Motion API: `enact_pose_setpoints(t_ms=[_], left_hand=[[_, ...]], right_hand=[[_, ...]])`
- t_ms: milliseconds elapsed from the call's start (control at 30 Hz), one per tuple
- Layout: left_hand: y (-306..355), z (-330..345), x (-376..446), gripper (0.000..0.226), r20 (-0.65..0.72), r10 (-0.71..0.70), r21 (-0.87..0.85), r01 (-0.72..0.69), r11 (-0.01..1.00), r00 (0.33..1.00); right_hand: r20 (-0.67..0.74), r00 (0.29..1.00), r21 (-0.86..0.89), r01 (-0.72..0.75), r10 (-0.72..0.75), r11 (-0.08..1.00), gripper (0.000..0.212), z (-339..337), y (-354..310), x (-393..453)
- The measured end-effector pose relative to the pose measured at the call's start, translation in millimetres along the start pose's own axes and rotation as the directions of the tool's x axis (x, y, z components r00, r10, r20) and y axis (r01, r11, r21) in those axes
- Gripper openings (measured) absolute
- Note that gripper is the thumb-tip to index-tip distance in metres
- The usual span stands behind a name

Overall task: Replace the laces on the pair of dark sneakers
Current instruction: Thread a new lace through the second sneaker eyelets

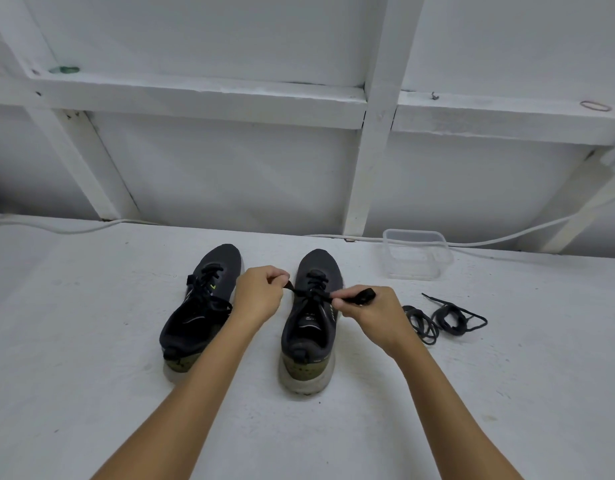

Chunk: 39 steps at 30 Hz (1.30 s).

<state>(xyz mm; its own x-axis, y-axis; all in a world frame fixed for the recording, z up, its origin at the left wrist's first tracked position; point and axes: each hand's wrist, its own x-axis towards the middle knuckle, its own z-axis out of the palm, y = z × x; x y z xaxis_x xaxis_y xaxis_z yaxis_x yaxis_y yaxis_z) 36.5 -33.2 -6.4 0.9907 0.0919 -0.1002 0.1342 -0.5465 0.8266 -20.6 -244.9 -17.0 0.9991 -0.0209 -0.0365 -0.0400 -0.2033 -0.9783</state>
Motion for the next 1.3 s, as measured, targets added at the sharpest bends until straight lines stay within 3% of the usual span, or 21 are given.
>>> enact_pose_setpoints(t_ms=[133, 433, 633, 767, 900, 1067, 1133, 1200, 1300], left_hand=[[-8, 8, -5, 0.015, -0.039, -0.039, -0.032, 0.037, 0.999, 0.999], [-18, 11, -3, 0.015, -0.093, -0.122, -0.046, 0.118, 0.992, 0.988], [-21, 10, -17, 0.028, -0.033, 0.075, 0.086, -0.072, 0.994, 0.997], [-18, -5, -30, 0.039, -0.043, 0.230, 0.106, -0.224, 0.969, 0.972], [-16, -23, -51, 0.033, -0.132, 0.419, 0.176, -0.395, 0.902, 0.898], [-34, -53, -72, 0.045, -0.310, 0.544, 0.367, -0.430, 0.825, 0.780], [-45, -65, -78, 0.057, -0.372, 0.523, 0.409, -0.370, 0.834, 0.767], [-58, -75, -85, 0.074, -0.406, 0.442, 0.391, -0.285, 0.875, 0.800], [-81, -88, -94, 0.093, -0.397, 0.226, 0.191, -0.160, 0.968, 0.889]], right_hand=[[0.022, 0.995, 0.067, -0.099, 0.097, 0.993, 0.023, -5, 6, -6], [0.017, 0.994, 0.114, -0.108, 0.107, 0.988, 0.031, -7, 11, -7], [-0.081, 0.990, 0.100, -0.108, 0.117, 0.989, 0.016, 5, 13, -9], [-0.134, 0.985, 0.100, -0.097, 0.110, 0.990, 0.022, 21, 10, -20], [-0.149, 0.985, 0.106, -0.071, 0.087, 0.992, 0.024, 38, 0, -40], [-0.102, 0.995, 0.024, 0.013, -0.010, 1.000, 0.058, 54, -1, -60], [-0.102, 0.994, 0.019, 0.038, -0.036, 0.999, 0.063, 59, -4, -65], [-0.120, 0.990, 0.020, 0.073, -0.070, 0.997, 0.065, 64, -5, -70], [-0.099, 0.991, 0.019, 0.091, -0.088, 0.996, 0.065, 69, -5, -74]])
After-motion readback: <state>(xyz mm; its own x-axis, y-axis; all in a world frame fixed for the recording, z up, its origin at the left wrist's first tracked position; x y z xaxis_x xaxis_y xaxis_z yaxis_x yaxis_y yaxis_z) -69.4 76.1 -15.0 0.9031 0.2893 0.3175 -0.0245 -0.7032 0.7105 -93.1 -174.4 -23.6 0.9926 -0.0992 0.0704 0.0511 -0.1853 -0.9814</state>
